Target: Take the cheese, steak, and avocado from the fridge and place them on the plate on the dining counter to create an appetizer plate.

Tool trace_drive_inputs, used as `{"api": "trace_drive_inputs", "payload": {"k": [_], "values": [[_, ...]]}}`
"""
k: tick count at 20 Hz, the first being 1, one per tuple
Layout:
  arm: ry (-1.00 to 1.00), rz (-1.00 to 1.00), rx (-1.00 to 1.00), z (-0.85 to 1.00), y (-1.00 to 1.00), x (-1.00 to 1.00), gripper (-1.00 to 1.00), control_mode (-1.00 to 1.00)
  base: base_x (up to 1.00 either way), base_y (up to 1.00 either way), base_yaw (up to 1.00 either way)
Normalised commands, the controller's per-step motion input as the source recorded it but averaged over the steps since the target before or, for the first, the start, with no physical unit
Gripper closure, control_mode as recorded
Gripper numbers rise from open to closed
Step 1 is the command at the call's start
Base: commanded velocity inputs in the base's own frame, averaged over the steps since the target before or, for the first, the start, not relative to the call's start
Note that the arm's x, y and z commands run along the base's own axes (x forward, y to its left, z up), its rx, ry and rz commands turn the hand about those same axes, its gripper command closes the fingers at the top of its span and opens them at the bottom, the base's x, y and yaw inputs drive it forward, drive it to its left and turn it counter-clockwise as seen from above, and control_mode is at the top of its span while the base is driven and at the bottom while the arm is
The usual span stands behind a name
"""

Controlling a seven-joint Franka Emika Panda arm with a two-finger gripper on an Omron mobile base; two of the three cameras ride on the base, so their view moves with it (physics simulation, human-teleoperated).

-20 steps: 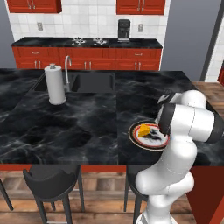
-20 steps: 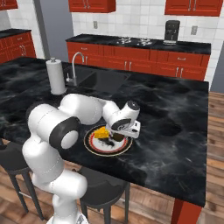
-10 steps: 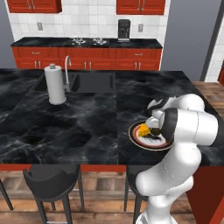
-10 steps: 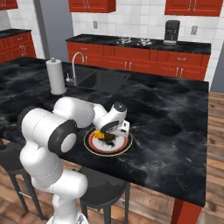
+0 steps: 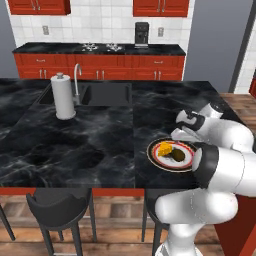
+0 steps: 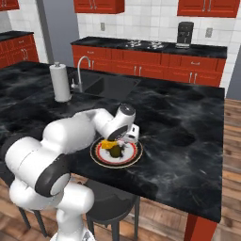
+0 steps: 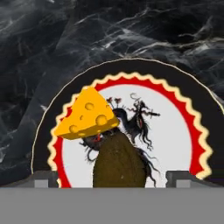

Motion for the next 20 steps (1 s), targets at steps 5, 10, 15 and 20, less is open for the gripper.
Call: {"api": "trace_drive_inputs", "payload": {"k": [5,10,15,20], "values": [[-0.09,-0.01,0.00,1.00,0.00,-0.67,-1.00,-1.00,0.00,0.00,0.00],[-0.03,-0.01,-0.02,1.00,0.11,-0.99,-1.00,-1.00,0.00,0.00,0.00],[0.00,0.00,-0.11,1.00,0.41,-0.98,-1.00,-1.00,0.00,0.00,0.00],[0.00,0.00,-0.19,0.94,0.60,-0.77,-1.00,-1.00,0.00,0.00,0.00]]}}
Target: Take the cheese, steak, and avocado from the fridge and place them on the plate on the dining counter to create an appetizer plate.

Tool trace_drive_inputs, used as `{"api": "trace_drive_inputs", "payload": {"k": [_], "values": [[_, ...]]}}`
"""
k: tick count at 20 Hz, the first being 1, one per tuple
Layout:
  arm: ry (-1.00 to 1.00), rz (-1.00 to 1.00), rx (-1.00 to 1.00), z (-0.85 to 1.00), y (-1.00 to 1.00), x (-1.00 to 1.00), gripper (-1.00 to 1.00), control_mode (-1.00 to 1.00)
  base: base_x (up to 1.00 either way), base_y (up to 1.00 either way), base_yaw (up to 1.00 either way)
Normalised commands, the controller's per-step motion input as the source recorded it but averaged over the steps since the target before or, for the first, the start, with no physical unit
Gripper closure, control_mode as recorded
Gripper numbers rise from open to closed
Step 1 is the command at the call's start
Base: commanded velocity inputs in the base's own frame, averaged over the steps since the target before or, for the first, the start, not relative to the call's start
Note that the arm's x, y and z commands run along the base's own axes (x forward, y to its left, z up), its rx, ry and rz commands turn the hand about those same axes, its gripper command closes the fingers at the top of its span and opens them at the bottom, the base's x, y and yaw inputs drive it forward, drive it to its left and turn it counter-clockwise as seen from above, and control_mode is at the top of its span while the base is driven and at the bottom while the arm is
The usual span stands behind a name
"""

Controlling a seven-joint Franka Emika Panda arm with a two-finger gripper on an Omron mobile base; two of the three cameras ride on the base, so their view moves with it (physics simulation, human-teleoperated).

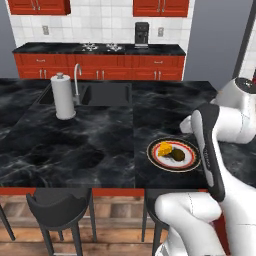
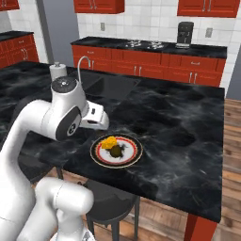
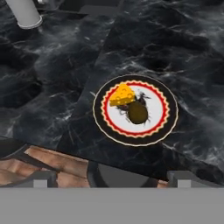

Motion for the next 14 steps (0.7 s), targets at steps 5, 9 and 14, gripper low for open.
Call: {"api": "trace_drive_inputs", "payload": {"k": [5,9,14], "values": [[0.00,0.00,-0.27,0.31,0.56,-0.20,-1.00,-1.00,0.00,0.00,0.00],[0.00,0.00,-0.11,0.00,0.06,-0.06,-1.00,-1.00,0.00,0.00,0.00],[-0.01,0.00,0.00,0.00,0.00,-0.13,-1.00,1.00,-0.45,-0.13,-0.01]]}}
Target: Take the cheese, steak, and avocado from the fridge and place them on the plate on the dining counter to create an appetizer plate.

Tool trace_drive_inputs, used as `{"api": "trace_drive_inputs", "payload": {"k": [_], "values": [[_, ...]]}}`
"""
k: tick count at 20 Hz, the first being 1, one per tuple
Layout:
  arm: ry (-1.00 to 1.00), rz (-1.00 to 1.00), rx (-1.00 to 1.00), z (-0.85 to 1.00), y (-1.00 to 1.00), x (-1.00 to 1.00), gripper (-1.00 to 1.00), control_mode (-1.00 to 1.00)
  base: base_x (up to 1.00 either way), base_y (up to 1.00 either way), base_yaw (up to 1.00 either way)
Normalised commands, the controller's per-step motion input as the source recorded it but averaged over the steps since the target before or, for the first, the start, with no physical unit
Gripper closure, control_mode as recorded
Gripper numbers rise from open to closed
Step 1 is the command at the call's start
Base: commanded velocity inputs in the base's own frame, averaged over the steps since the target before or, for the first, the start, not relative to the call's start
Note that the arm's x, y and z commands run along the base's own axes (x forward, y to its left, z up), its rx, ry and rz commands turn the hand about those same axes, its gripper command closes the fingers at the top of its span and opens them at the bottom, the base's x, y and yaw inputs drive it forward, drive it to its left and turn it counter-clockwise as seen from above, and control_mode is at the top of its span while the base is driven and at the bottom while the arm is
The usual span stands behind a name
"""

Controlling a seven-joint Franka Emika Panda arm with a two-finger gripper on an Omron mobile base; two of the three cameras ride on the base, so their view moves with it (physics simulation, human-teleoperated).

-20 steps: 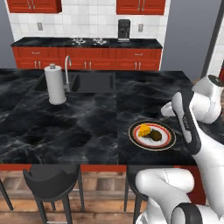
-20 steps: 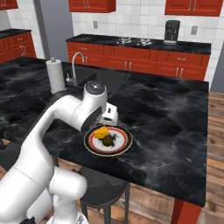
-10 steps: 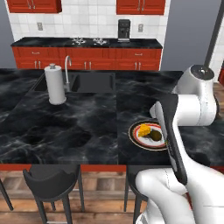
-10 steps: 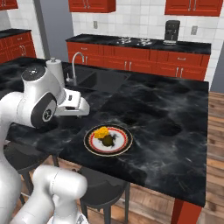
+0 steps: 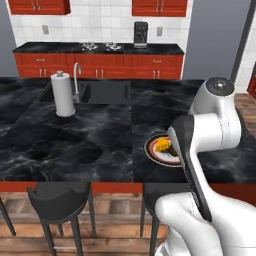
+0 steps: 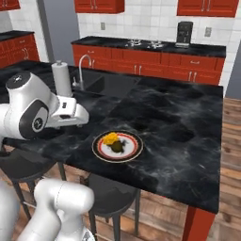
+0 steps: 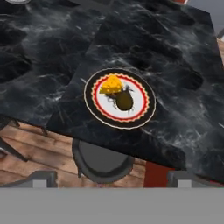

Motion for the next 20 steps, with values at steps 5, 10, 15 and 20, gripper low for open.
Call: {"api": "trace_drive_inputs", "payload": {"k": [5,10,15,20], "values": [[0.00,0.00,0.00,0.00,0.00,0.00,-1.00,1.00,-0.95,-0.88,-0.16],[0.00,0.00,0.00,0.00,0.00,0.00,-1.00,1.00,-0.14,-1.00,-0.26],[0.00,0.00,0.00,0.00,0.00,0.00,-1.00,1.00,0.07,-1.00,-0.16],[0.00,0.00,0.00,0.00,0.00,0.00,-1.00,1.00,0.50,-1.00,-0.03]]}}
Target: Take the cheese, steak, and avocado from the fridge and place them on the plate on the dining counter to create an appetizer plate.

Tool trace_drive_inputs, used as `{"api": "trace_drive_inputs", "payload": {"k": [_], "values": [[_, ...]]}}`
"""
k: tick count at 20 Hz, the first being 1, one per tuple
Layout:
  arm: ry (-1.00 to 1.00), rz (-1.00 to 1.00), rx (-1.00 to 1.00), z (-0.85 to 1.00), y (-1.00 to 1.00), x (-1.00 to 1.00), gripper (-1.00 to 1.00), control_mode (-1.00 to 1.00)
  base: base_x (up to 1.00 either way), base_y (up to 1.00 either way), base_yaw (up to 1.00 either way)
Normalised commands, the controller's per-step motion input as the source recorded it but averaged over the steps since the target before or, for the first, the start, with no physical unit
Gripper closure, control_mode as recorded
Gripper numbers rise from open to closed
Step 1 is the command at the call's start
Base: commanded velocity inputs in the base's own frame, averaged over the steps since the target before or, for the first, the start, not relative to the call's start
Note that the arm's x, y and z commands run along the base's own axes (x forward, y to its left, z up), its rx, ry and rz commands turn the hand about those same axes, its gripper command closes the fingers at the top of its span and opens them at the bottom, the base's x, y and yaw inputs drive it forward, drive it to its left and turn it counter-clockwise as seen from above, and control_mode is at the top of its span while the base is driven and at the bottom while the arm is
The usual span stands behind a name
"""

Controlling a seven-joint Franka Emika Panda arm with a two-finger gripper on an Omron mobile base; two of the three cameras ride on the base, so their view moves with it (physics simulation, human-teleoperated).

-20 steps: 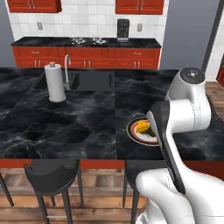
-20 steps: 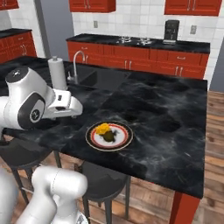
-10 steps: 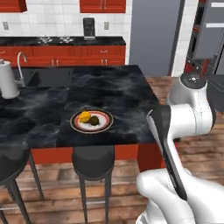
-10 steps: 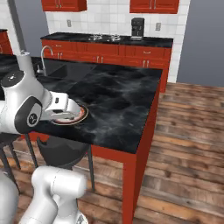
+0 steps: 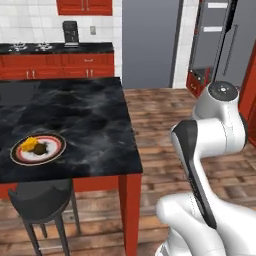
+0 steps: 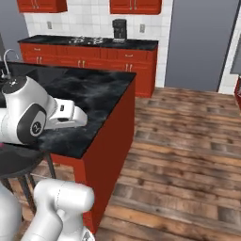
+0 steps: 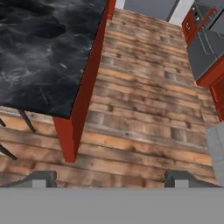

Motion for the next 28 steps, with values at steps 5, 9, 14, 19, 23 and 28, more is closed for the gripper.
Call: {"api": "trace_drive_inputs", "payload": {"k": [5,9,14,19,23,28], "values": [[0.00,0.00,0.00,0.00,0.00,0.00,-1.00,1.00,0.96,-1.00,0.02],[0.00,0.00,0.00,0.00,0.00,0.00,-1.00,1.00,1.00,-0.94,0.09],[0.00,0.00,0.00,0.00,0.00,0.00,-1.00,1.00,1.00,-0.66,0.13],[0.00,0.00,0.00,0.00,0.00,0.00,-1.00,1.00,1.00,-0.23,0.03],[0.00,0.00,0.00,0.00,0.00,0.00,-1.00,1.00,1.00,-0.20,0.00],[0.00,0.00,0.00,0.00,0.00,0.00,-1.00,1.00,1.00,-0.23,-0.07]]}}
